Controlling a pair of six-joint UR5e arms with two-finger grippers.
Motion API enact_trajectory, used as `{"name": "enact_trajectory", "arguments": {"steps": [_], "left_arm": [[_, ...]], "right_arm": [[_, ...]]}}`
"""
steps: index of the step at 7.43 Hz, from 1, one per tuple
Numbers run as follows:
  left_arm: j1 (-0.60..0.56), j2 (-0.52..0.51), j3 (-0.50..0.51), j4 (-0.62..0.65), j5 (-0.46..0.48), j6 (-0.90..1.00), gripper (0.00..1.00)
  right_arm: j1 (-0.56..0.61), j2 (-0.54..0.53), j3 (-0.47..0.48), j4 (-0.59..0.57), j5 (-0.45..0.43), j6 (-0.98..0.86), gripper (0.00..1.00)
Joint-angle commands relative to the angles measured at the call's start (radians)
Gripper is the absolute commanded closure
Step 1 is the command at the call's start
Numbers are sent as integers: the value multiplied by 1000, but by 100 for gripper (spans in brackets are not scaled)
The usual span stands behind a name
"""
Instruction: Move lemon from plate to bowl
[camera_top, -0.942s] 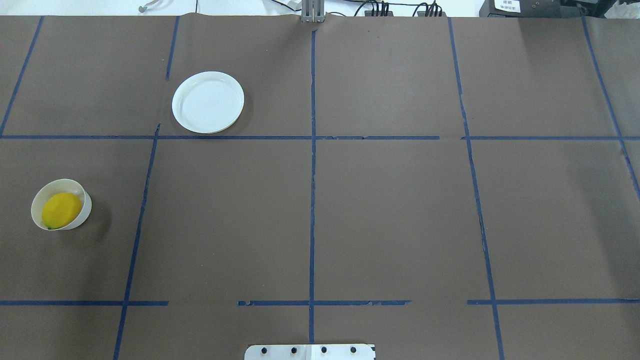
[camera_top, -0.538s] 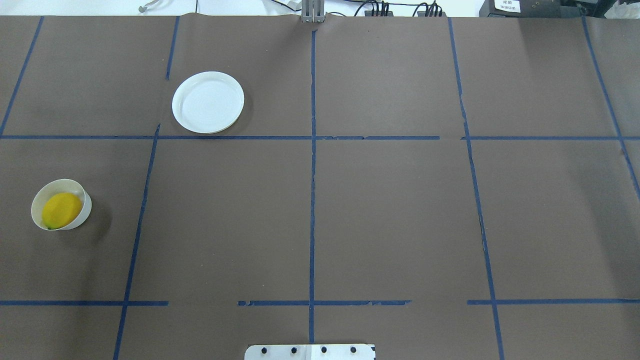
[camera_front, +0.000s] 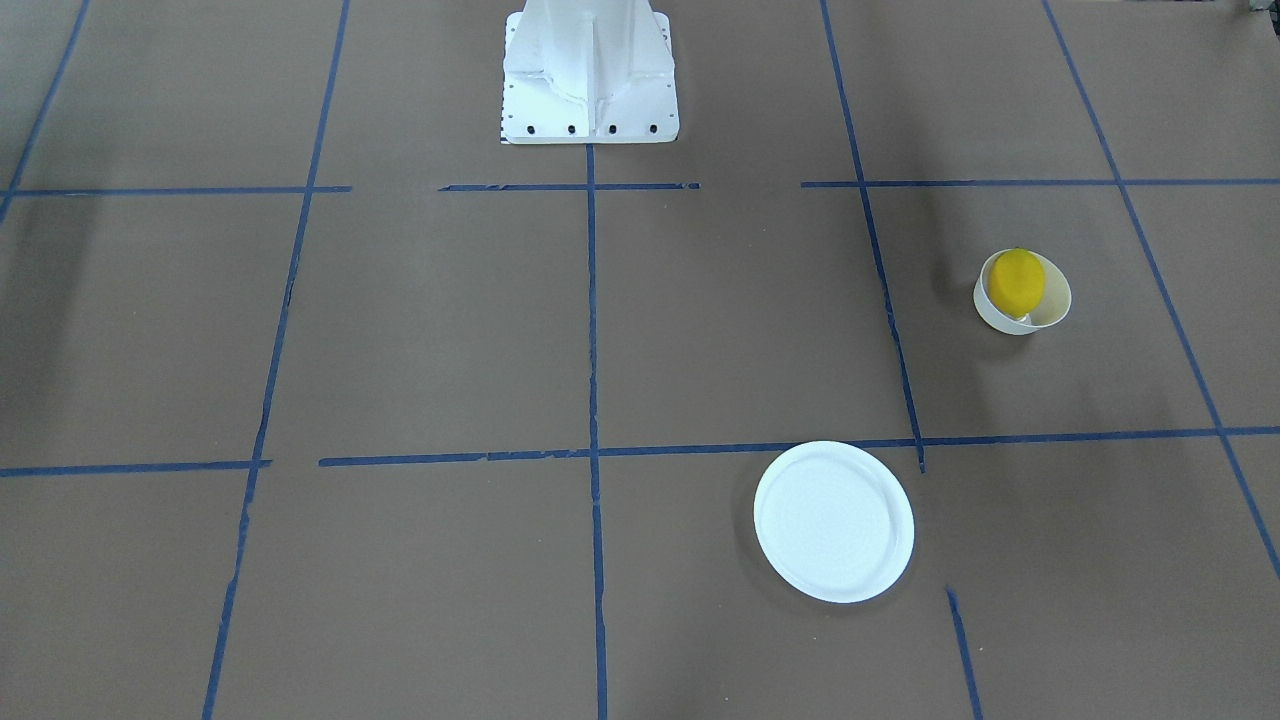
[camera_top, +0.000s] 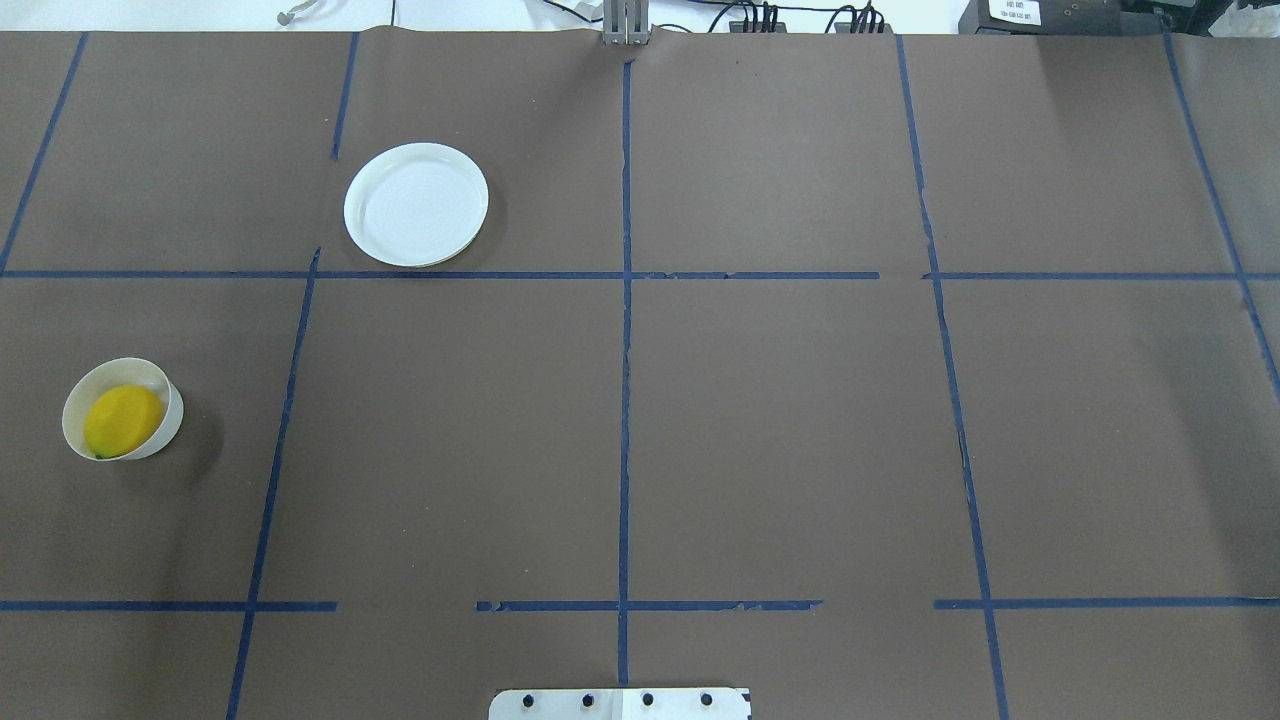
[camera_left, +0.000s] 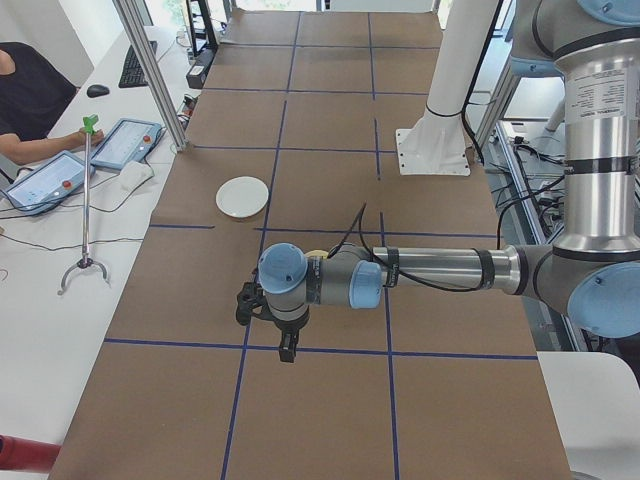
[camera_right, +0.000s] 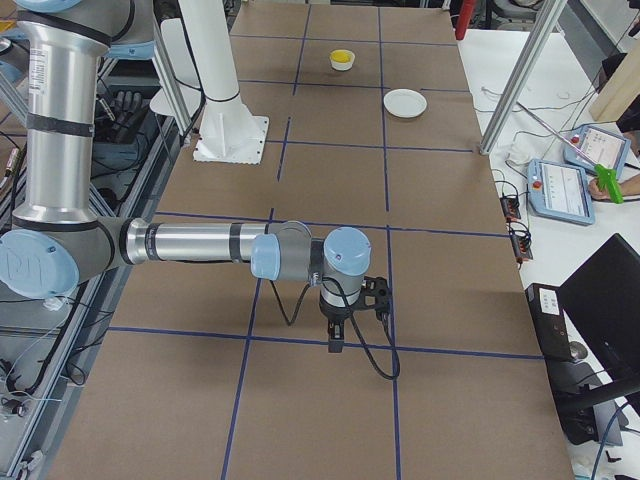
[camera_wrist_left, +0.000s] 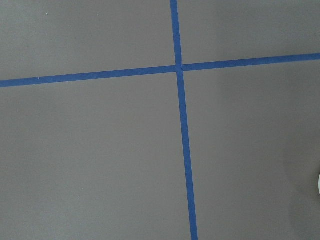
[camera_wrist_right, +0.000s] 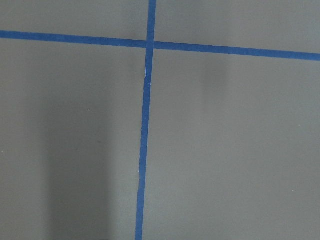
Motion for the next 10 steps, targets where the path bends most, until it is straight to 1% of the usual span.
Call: {"name": "enact_trajectory", "arguments": {"steps": [1, 10], "left_arm": [[0, -1, 1, 1, 0, 0, 0], [0, -15, 1, -3, 5, 0, 0]], "right_arm": [[0, 0, 0, 0, 0, 0, 0], [0, 0, 0, 0, 0, 0, 0]]}}
